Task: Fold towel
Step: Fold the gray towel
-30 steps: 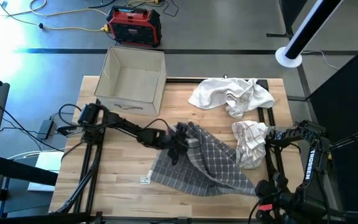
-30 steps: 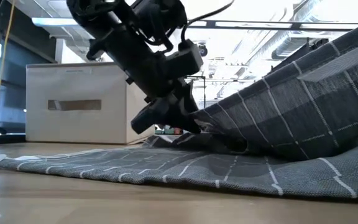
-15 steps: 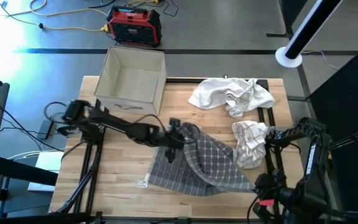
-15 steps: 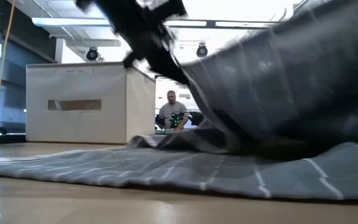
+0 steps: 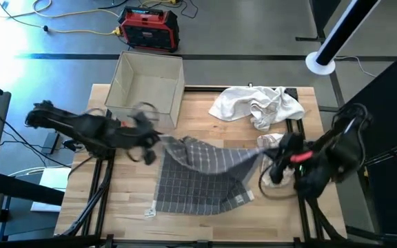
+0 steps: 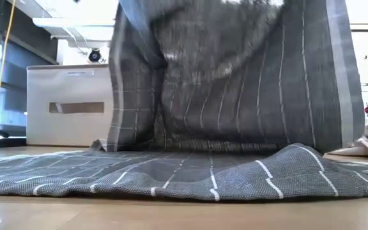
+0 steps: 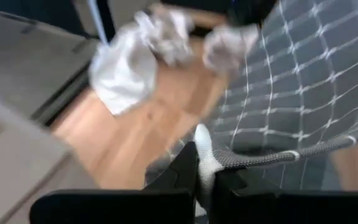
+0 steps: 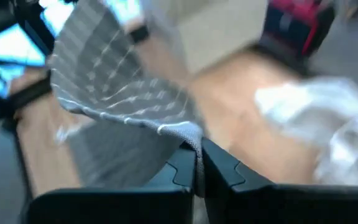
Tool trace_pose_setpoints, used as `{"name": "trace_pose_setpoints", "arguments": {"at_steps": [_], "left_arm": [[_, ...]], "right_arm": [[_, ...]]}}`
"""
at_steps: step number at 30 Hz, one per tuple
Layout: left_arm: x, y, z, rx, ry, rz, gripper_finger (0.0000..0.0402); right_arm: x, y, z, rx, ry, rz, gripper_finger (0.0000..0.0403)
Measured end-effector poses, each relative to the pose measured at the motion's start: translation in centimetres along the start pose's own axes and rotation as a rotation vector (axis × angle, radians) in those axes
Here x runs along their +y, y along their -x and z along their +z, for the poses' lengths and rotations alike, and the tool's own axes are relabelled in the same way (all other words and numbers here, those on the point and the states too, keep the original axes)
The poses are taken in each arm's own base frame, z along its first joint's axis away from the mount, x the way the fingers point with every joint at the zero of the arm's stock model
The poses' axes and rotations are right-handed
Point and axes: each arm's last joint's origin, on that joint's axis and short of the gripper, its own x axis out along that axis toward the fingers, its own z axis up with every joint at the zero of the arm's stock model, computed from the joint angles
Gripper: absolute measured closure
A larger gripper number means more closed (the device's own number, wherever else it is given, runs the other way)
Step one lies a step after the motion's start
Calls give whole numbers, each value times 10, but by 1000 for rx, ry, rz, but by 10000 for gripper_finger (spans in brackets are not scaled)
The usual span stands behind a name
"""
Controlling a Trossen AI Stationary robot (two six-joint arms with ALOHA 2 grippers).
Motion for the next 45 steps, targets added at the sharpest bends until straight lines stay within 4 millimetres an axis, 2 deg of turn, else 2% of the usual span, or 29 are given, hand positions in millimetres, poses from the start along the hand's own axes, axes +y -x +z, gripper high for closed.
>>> {"name": "trace_pose_setpoints", "arguments": {"at_steps": [4, 10, 13, 18, 22, 29, 32, 35, 39, 45], "left_arm": [[23, 34, 7, -154, 80, 71, 401], [46, 56, 19, -305, 18, 194, 401], [51, 61, 26, -362, 9, 225, 401], [53, 65, 34, -427, 4, 247, 401], [52, 65, 34, -430, 18, 211, 401], [34, 73, 37, -453, 111, -185, 401], [20, 84, 46, -543, 119, -399, 402], [9, 99, 59, -716, 85, -536, 402], [2, 123, 79, -884, -21, -571, 402], [9, 154, 124, -946, -133, -443, 402]], "right_arm": [[-24, 4, 22, -140, 90, -71, 403], [-51, 2, 45, -269, 227, -228, 403], [-54, 3, 52, -328, 319, -289, 403], [-44, 7, 66, -399, 439, -323, 403], [-29, 13, 74, -406, 423, -130, 403], [-3, 40, 71, -432, 295, 302, 403], [6, 55, 71, -474, 251, 409, 403], [12, 70, 75, -543, 232, 482, 403], [20, 88, 82, -685, 288, 521, 403], [14, 108, 100, -897, 333, 484, 403]]}}
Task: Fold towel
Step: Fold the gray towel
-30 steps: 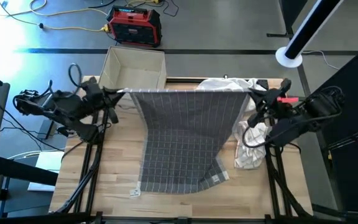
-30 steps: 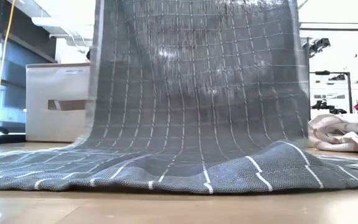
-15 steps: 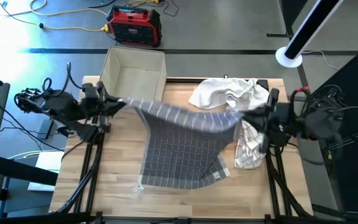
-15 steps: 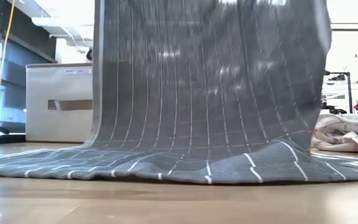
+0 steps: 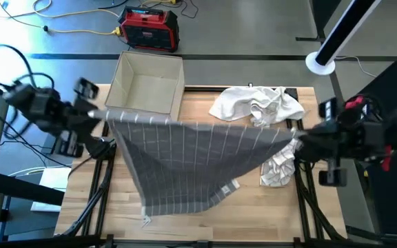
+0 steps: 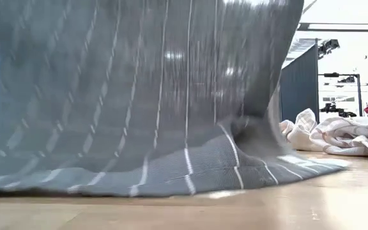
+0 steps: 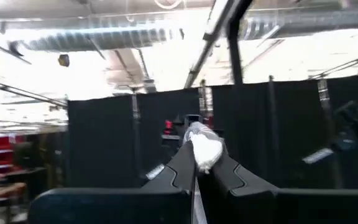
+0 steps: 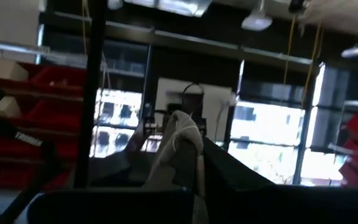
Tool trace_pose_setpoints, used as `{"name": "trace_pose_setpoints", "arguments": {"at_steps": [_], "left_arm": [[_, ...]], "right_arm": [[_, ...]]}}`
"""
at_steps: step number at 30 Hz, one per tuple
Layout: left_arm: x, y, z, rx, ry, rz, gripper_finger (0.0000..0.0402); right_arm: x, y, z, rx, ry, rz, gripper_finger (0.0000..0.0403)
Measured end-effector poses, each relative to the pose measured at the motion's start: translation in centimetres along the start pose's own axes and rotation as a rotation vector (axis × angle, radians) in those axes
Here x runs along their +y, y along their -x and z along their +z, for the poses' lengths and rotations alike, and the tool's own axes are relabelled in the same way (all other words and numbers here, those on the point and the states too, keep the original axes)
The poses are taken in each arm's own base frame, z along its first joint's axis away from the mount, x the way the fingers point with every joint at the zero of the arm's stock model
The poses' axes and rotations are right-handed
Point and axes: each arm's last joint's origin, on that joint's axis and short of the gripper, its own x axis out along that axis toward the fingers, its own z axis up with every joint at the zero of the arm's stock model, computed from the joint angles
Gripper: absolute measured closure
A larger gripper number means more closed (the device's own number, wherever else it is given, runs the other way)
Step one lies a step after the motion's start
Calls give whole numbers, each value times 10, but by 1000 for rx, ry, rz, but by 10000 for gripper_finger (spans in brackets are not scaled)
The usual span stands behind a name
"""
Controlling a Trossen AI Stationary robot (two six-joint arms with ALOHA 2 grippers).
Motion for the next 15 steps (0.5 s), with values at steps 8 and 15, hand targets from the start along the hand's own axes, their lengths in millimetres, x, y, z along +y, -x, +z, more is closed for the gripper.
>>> {"name": "trace_pose_setpoints", "arguments": {"at_steps": [8, 15], "left_arm": [[-18, -30, 23, 13, -35, -99, 401], [-52, -50, 34, -1, -104, -161, 401]], "right_arm": [[12, 7, 10, -227, 10, 302, 403], [19, 12, 15, -370, -12, 478, 403]]}}
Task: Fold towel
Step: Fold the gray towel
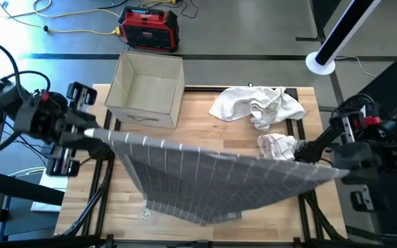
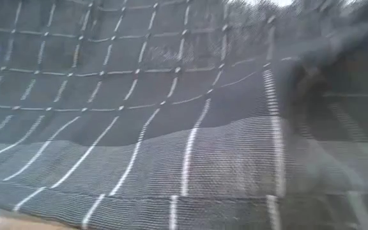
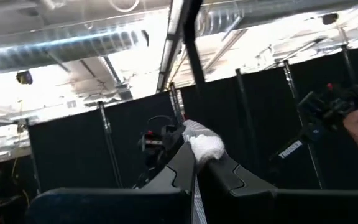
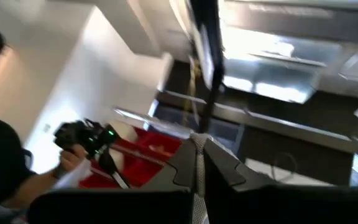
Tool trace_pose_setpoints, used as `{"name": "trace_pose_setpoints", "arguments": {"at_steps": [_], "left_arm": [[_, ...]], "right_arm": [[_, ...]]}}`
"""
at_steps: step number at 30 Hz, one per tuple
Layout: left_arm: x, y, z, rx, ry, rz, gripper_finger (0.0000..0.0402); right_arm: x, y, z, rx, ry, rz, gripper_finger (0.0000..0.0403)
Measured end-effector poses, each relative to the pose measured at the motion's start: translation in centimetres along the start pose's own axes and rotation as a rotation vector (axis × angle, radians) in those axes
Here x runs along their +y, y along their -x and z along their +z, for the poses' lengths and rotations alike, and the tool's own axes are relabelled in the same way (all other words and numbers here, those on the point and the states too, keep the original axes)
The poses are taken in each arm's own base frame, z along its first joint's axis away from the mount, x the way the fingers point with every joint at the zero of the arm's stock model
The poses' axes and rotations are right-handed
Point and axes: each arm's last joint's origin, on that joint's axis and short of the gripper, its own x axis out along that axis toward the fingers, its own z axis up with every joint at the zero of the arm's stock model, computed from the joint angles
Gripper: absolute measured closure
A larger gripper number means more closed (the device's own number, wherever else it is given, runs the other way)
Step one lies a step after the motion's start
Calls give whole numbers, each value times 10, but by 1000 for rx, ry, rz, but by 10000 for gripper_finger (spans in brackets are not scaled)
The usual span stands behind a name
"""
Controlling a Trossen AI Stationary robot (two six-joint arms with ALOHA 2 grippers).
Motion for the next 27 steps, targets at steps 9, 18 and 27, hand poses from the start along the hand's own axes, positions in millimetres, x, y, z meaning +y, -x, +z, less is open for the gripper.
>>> {"name": "trace_pose_setpoints", "arguments": {"at_steps": [9, 18, 27], "left_arm": [[-38, -16, 24, 17, -74, 30, 401], [-40, -17, 30, 246, -159, 274, 401], [-21, -13, 14, 519, -274, 465, 401]], "right_arm": [[6, 3, 10, -81, -16, 81, 403], [-15, 10, 23, 158, 92, -258, 403], [-30, 15, -1, 625, 157, -680, 403]]}}
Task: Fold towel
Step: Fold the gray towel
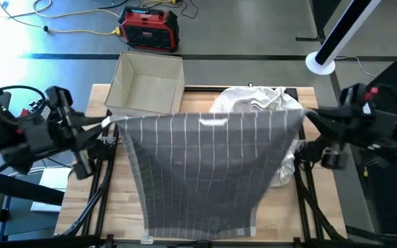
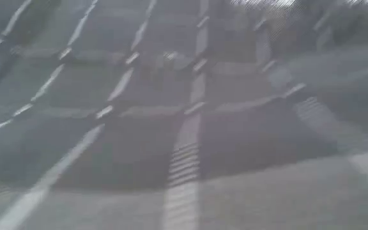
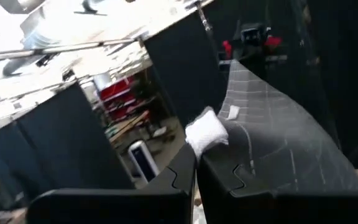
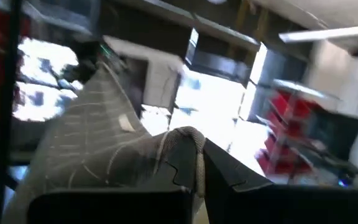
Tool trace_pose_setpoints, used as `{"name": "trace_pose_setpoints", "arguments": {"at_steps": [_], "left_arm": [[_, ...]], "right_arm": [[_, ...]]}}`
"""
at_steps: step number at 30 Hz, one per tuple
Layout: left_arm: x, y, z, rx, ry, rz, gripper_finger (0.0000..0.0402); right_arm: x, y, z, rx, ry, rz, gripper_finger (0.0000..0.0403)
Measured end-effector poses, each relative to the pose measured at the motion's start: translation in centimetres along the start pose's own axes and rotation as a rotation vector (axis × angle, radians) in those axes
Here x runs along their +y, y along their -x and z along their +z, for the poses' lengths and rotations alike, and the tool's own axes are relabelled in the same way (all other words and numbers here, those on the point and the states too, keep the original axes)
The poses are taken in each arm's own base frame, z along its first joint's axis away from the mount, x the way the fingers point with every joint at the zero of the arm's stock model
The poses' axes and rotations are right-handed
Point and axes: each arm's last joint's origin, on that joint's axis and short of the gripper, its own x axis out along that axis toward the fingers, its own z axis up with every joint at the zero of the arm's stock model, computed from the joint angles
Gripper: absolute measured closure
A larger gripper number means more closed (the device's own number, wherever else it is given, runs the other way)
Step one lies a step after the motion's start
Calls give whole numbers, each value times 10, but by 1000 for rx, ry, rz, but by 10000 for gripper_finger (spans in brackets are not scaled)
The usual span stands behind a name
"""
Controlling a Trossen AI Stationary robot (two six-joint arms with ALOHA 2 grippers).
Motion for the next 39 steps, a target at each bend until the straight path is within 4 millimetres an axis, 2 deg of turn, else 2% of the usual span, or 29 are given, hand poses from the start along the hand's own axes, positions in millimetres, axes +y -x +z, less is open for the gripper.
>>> {"name": "trace_pose_setpoints", "arguments": {"at_steps": [1, 5, 9, 12, 14, 18, 24, 31, 36, 39], "left_arm": [[1, -2, -10, 42, -50, 10, 401], [23, -4, -40, 123, 10, 43, 401], [44, 1, -77, 215, 71, 79, 401], [51, 6, -100, 282, 65, 77, 401], [51, 6, -104, 299, 89, 60, 401], [49, 5, -115, 326, -14, -7, 401], [35, -2, -144, 402, 59, 12, 401], [-10, -24, -178, 430, 173, -104, 401], [-38, -43, -207, 389, 254, -192, 401], [-38, -53, -229, 413, 217, -166, 401]], "right_arm": [[1, -2, -7, 65, 39, -47, 403], [-1, -8, -33, 165, 67, -123, 403], [-12, -7, -68, 238, -10, -130, 403], [-16, -5, -92, 314, -41, -139, 403], [-17, -6, -106, 360, -25, -171, 403], [-17, -9, -132, 422, 4, -254, 403], [-15, -16, -158, 509, 16, -293, 403], [-3, -20, -182, 578, -88, -230, 403], [4, -20, -199, 596, -79, -217, 403], [1, -18, -204, 600, -81, -227, 403]]}}
